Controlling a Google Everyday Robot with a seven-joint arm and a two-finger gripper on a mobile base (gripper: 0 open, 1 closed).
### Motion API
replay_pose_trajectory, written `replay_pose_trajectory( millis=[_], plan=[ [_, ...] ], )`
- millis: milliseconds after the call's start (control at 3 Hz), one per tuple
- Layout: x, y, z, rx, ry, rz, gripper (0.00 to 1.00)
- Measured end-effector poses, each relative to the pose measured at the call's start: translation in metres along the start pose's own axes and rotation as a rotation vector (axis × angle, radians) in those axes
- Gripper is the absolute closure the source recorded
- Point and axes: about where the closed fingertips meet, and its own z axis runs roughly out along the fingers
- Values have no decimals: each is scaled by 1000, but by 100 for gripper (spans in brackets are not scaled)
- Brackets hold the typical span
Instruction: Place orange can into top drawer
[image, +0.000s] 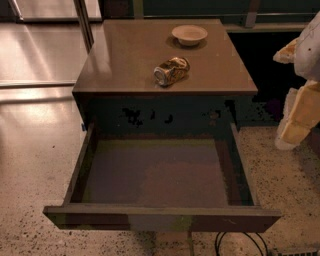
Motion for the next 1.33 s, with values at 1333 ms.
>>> replay_pose_trajectory(
  millis=[1333],
  plan=[
    [-32,-45,55,-53,-78,-103,0]
  ],
)
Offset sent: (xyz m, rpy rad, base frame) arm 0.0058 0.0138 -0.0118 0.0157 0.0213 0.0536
